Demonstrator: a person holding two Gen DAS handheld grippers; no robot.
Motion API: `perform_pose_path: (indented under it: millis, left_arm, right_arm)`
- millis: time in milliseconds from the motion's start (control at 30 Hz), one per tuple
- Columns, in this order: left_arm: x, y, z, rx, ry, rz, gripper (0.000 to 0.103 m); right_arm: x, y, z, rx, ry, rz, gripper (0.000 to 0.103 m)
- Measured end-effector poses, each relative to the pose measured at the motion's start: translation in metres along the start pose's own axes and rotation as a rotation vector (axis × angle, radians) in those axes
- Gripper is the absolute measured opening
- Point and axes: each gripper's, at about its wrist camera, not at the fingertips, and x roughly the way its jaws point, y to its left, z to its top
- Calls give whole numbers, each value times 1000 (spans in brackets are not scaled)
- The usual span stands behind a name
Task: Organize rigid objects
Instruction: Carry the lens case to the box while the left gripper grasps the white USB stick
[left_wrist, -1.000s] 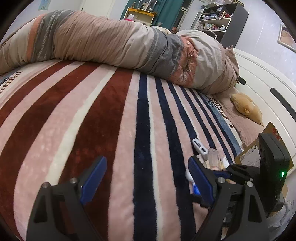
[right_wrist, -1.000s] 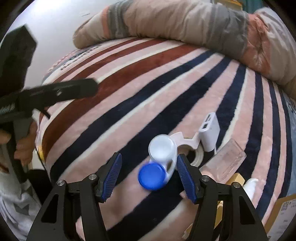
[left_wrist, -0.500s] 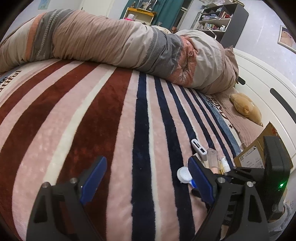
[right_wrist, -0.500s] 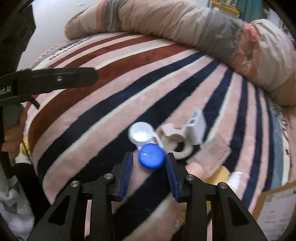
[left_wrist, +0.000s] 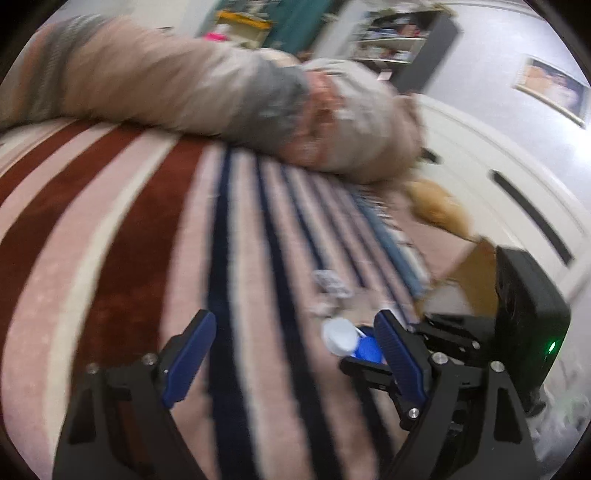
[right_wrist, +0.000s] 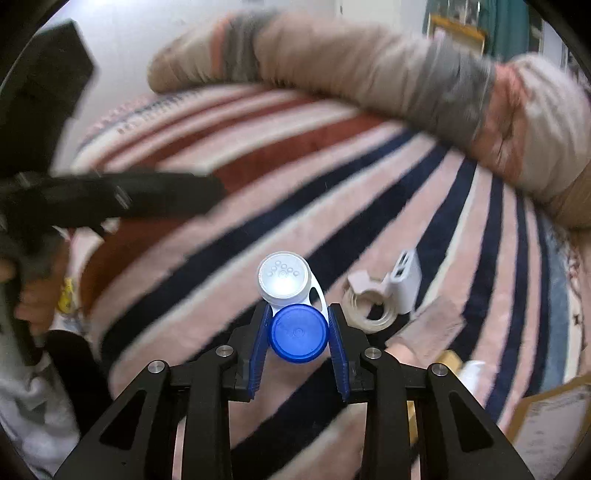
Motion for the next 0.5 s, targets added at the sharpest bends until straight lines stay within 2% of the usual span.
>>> perform_pose_path:
  millis: [100,200,367,500]
  left_arm:
    - [-9,-40,7,57,-8,-156,71]
    - [-14,-81,15,110,-9,-251,58]
    - [-7,-151,33,205,18,-300,40]
    - [4,-184,37,265,28,-271,38]
  right_arm:
    - [-43,-1,1,17,-95,14,26]
    - [-89,-4,-4,28,-200,13,26]
    - [-153,-24,-23,66,-333,-20,26]
    - [-178,-50,-36,120,-367,-67,26]
